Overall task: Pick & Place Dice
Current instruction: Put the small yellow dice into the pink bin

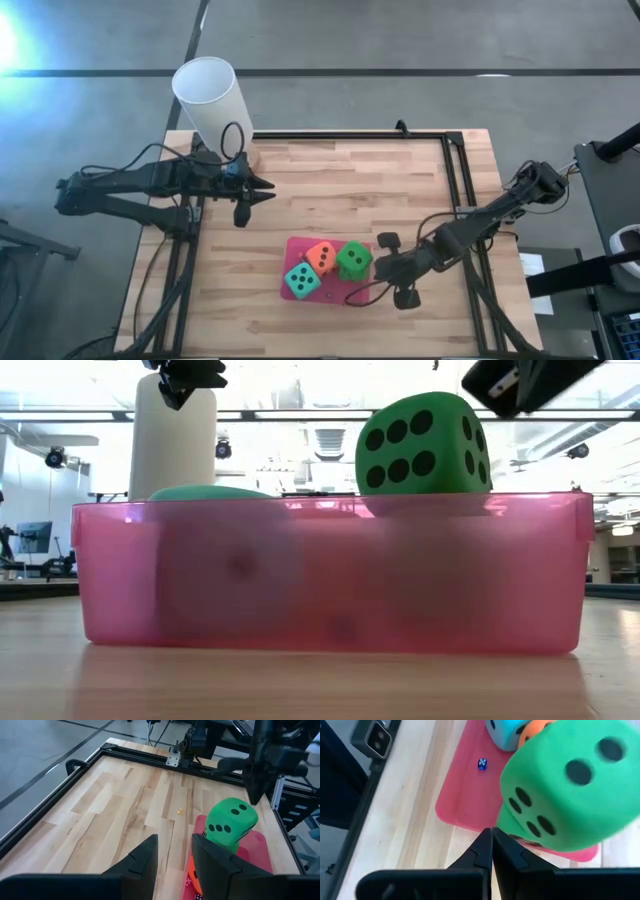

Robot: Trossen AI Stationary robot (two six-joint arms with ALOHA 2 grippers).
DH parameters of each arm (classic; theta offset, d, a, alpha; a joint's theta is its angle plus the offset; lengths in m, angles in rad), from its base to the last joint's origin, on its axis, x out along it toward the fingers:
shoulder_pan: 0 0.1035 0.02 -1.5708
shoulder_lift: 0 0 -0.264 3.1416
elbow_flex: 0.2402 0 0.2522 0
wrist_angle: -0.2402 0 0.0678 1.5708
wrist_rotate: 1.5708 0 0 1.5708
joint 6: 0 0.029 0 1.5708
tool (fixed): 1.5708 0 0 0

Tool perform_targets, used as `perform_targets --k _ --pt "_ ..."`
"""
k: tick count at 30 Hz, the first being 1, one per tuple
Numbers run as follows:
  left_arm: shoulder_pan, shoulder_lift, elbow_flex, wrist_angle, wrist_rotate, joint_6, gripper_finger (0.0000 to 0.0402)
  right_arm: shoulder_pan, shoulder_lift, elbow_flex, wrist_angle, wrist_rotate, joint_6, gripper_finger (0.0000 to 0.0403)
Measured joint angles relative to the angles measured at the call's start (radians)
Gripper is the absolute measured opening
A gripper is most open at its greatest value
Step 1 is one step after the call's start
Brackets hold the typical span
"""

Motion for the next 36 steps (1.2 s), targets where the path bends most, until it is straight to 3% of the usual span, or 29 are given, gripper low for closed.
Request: perform_targets --k 12,17,22,27,36 --pt "0.000 0.000 0.000 0.000 0.000 0.002 0.0122 0.001 -0.133 0.091 -0.145 0.013 -0.001 0.0008" --pt "0.000 0.000 0.000 0.000 0.000 0.002 0.0124 0.000 -0.222 0.090 -0.211 0.123 0.006 0.0008" --pt "0.000 0.000 0.000 0.001 0.000 0.001 0.0121 -0.062 -0.307 0.045 -0.266 0.204 0.145 0.0008" --pt "0.000 0.000 0.000 0.007 0.000 0.001 0.0122 -0.167 -0.366 -0.040 -0.273 0.196 0.244 0.0008" --pt "0.001 0.000 0.000 0.009 -0.021 -0.030 0.0122 -0.339 -0.397 -0.194 -0.238 0.047 0.375 0.0008"
